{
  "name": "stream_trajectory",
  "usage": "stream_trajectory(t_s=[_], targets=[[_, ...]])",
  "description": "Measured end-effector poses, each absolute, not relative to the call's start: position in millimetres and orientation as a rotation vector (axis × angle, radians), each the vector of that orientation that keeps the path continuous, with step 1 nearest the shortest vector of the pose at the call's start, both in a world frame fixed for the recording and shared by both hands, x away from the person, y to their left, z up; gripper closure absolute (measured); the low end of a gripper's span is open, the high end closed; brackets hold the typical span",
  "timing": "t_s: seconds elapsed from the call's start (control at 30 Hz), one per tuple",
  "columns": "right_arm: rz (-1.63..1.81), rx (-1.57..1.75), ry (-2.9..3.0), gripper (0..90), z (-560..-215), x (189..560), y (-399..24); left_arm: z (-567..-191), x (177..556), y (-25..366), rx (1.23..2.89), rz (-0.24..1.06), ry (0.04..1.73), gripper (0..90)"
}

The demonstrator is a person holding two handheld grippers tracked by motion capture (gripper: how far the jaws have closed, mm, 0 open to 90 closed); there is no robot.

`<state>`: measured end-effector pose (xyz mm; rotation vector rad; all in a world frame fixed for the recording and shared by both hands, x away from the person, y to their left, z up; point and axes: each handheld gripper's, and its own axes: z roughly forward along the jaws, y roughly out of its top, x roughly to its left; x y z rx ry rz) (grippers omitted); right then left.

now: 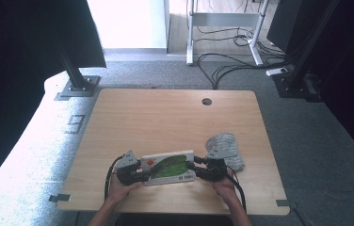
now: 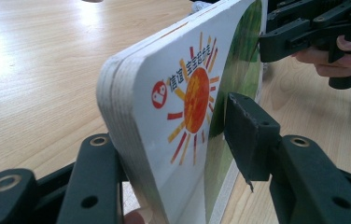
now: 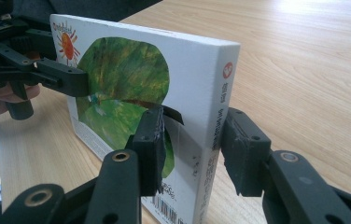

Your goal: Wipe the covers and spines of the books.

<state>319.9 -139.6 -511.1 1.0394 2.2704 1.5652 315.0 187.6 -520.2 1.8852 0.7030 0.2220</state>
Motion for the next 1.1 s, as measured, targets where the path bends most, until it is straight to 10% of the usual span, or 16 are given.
stream_trajectory(t_s=[1.1], targets=[[1.502, 1.144, 2.243, 60.2, -517.6, 324.5, -138.0, -528.0, 320.7, 183.5, 1.929, 0.281, 0.861, 35.2]])
